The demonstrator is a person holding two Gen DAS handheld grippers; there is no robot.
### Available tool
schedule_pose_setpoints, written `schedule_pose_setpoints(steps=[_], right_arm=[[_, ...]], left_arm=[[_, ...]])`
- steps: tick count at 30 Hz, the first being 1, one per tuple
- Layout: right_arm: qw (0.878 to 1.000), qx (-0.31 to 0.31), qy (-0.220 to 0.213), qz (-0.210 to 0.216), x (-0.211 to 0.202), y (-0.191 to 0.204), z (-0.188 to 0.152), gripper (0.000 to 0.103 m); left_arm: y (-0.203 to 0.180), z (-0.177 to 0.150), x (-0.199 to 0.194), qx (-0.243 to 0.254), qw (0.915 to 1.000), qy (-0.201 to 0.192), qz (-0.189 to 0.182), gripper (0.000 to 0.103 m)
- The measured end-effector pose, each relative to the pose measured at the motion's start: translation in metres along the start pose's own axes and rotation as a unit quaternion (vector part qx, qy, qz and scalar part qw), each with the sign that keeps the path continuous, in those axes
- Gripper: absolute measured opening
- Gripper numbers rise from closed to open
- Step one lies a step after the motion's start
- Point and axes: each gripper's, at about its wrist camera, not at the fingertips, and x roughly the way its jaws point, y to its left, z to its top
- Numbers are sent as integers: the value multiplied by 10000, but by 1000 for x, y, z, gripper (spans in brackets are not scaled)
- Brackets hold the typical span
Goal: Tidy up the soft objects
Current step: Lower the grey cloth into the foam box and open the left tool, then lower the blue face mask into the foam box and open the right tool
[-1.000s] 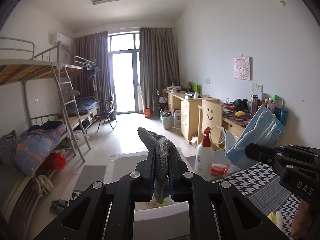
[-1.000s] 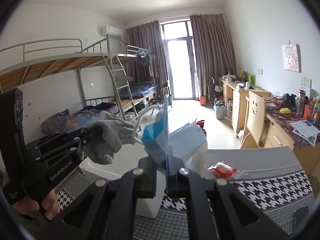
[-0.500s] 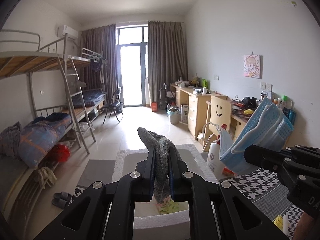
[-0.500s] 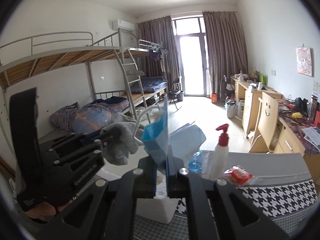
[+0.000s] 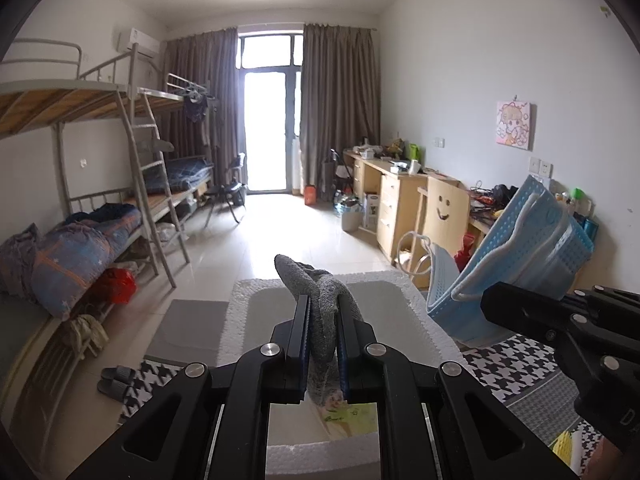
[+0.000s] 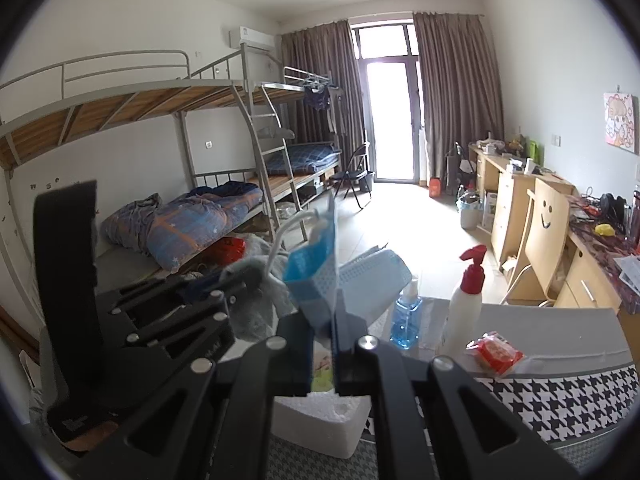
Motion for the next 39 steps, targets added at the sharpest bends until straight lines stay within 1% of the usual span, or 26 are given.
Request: schedule_pose_setpoints(steps=[1,2,3,4,5,6,9,11,15,17,18,22,25,31,34,39], right_arm=[[10000,-10,16,-7,1,0,0,9],[10000,-15,24,-24,2,2,1,9],[10000,-17,24,-38,2,2,1,9],[10000,-1,15,-57,2,2,1,9],[10000,15,16,-62,3,1,2,9],[10000,24,31,-59,3,0,2,9],[10000,0,80,-51,8,1,1,9],[9999,-5,103,-42,10,3,1,9],[9999,-47,131,8,13,6,1,9],[9999,-76,133,44,14,8,1,9],[9998,-86,144,48,15,9,2,9],[9996,-129,215,152,21,14,2,9],[9994,-173,241,177,25,17,1,9],[9989,-240,342,215,33,22,2,9],[9988,-230,385,208,37,22,3,9],[9980,-155,541,292,45,22,3,9]], left_arm=[[2,-1,2,-26,10000,68,-60,15],[5,-2,3,-64,9999,108,-45,21],[6,-4,3,-67,9999,123,67,29],[7,-4,2,-48,9998,102,151,54],[8,-5,0,-43,9997,46,229,74],[10,-6,-4,-68,9995,-50,291,79],[14,-5,-10,-175,9993,-108,322,82],[18,-6,-13,-226,9991,-103,342,87],[25,-6,-18,-335,9984,-125,439,89],[29,-7,-21,-371,9981,-137,472,94],[31,-7,-21,-373,9980,-141,491,95],[40,-9,-26,-471,9966,-166,650,97],[48,-10,-28,-590,9951,-166,776,101],[54,-14,-33,-622,9936,-205,923,102],[57,-17,-37,-668,9936,-204,884,102],[55,-22,-47,-587,9946,-255,821,102]])
